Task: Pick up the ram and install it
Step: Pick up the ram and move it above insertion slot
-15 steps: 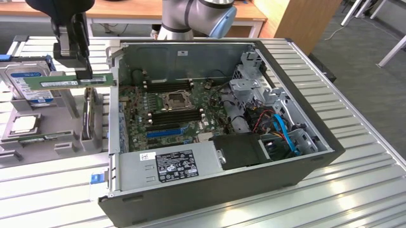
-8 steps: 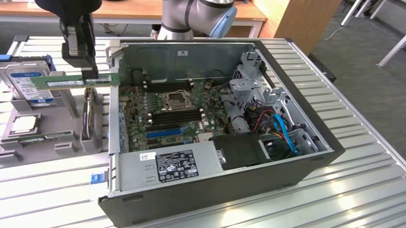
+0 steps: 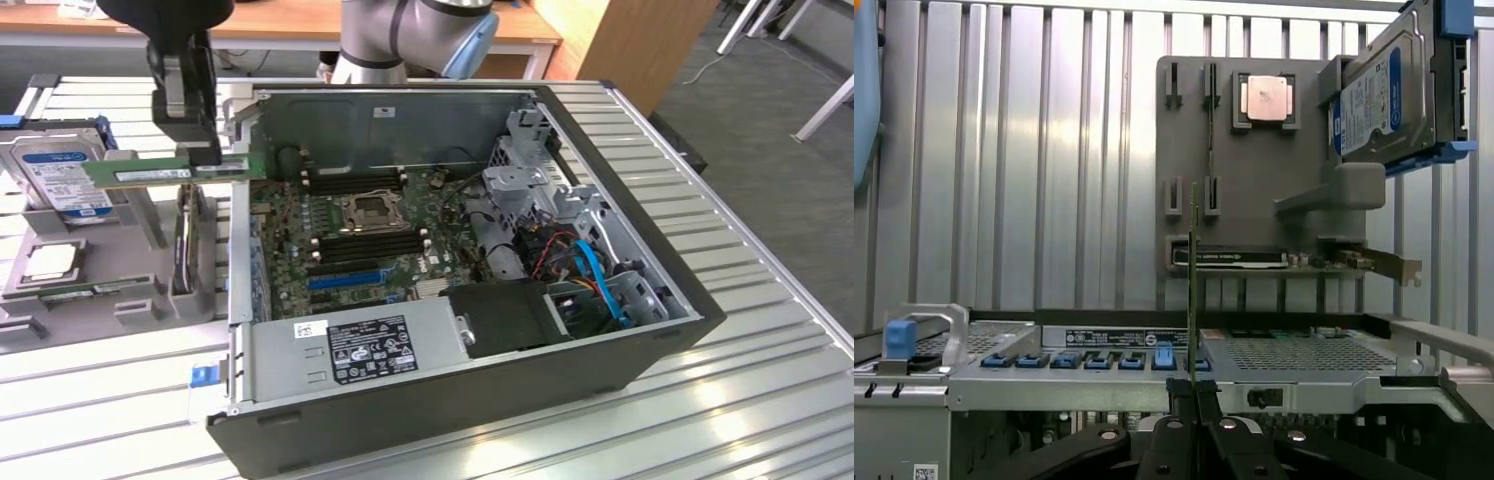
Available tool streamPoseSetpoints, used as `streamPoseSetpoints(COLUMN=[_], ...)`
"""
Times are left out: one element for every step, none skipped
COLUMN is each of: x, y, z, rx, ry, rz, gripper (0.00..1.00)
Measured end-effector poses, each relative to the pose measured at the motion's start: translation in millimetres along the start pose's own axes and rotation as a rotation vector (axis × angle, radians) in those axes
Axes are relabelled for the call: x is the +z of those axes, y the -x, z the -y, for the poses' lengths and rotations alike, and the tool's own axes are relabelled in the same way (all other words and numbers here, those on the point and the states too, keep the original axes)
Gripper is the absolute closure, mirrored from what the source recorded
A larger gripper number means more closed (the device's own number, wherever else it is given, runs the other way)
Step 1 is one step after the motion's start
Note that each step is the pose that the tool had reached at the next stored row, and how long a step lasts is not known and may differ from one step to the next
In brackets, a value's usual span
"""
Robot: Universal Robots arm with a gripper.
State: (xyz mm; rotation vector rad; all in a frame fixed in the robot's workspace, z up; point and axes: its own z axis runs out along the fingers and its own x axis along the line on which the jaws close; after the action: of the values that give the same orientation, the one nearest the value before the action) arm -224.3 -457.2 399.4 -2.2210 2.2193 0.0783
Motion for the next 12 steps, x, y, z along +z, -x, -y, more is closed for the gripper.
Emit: streamPoseSetpoints(x=[0.0,-0.1,-0.2,-0.2,-0.3,-0.3,-0.4,-0.4,-0.4,-0.6,-0.6,-0.7], y=[0.0,0.0,0.0,0.0,0.0,0.0,0.0,0.0,0.0,0.0,0.0,0.0], z=[1.5,2.9,4.3,5.6,7.0,8.3,9.8,11.4,12.9,14.5,16.1,17.7], rx=[0.0,0.0,0.0,0.0,0.0,0.0,0.0,0.0,0.0,0.0,0.0,0.0], ry=[-0.0001,-0.0001,0.0,0.0,0.0,0.0,0.0,0.0,0.0,0.0,0.0,0.0], rz=[0.0,-0.0001,-0.0001,-0.0001,-0.0001,-0.0001,-0.0001,0.0,0.0,-0.0001,-0.0001,-0.0001], gripper=[0.88,0.88,0.88,0.88,0.88,0.88,0.88,0.88,0.88,0.88,0.88,0.88])
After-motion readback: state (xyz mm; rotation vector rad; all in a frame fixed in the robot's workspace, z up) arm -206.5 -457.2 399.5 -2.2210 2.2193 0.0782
